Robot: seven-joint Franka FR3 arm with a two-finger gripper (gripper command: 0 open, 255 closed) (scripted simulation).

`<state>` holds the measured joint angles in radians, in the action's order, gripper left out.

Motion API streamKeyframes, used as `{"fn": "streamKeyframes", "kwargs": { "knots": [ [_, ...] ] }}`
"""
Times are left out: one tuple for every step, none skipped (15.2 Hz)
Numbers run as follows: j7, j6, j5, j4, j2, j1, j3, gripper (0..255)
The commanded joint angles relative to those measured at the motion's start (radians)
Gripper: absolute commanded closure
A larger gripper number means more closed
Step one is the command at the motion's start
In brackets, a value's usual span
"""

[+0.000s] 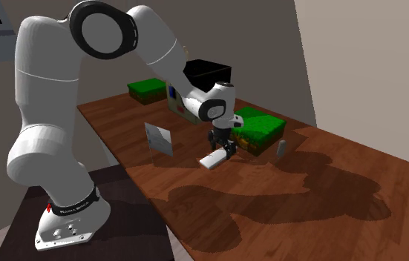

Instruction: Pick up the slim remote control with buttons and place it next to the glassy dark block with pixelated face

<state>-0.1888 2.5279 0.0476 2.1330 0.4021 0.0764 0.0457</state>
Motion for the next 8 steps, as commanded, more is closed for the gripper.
{"fn": "streamKeyframes", "kwargs": {
  "knots": [
    [0.0,0.008,0.001,-0.001,0.008,0.0,0.0,0],
    [0.0,0.008,0.001,-0.001,0.008,0.0,0.0,0],
    [0.0,0.008,0.001,-0.001,0.008,0.0,0.0,0],
    [0.0,0.008,0.001,-0.001,0.008,0.0,0.0,0],
    [0.0,0.008,0.001,-0.001,0.008,0.0,0.0,0],
    [0.0,0.008,0.001,-0.001,0.008,0.0,0.0,0],
    [0.0,0.008,0.001,-0.001,0.008,0.0,0.0,0],
    [0.0,0.008,0.001,-0.001,0.008,0.0,0.0,255]
  ]
}}
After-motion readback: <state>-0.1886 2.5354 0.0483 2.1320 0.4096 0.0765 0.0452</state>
